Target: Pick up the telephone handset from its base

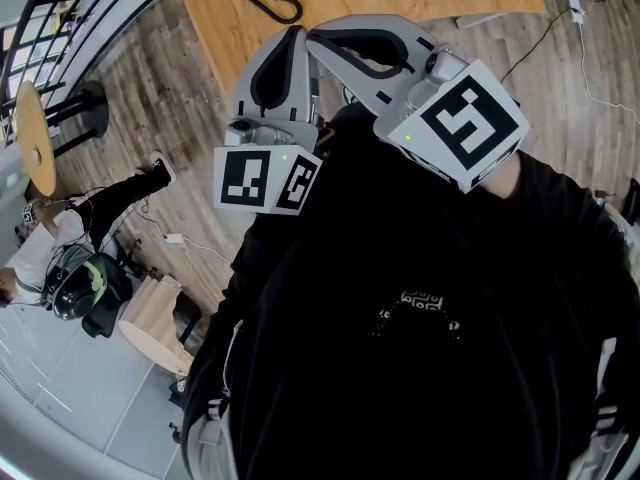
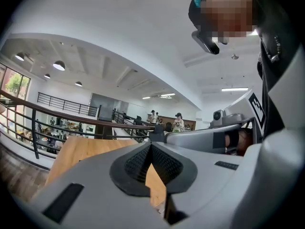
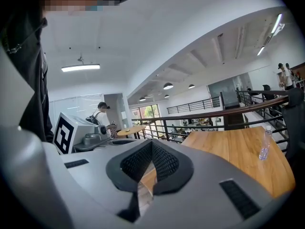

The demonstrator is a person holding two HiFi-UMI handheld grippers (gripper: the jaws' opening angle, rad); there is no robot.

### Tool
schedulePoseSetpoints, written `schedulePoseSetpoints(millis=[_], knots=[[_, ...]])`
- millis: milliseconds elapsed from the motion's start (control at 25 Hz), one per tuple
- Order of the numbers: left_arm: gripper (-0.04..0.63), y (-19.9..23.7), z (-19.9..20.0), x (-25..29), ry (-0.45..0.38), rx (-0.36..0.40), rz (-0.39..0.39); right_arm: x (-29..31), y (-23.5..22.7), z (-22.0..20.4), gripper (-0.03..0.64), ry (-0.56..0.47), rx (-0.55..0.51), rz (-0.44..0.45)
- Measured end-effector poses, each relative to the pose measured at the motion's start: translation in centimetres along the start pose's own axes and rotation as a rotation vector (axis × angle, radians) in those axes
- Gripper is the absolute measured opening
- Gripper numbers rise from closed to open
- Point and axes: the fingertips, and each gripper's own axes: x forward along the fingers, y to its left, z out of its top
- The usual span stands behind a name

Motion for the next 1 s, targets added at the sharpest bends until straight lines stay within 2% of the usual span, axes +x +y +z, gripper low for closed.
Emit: schedulePoseSetpoints(millis=[160,520,1000], knots=[[0.006,2.6,1.2,0.5,-0.019,0.015,-0.031,2.7,-0.3,1.2,0.016,0.004,-0.018,-0.015],[0.006,8.3,1.9,0.6,-0.03,-0.013,-0.063,8.5,-0.3,1.9,0.015,0.023,-0.026,-0.059],[0.006,14.7,3.5,-0.7,-0.084,-0.014,-0.034,14.7,1.1,3.0,0.017,0.018,-0.068,-0.023]])
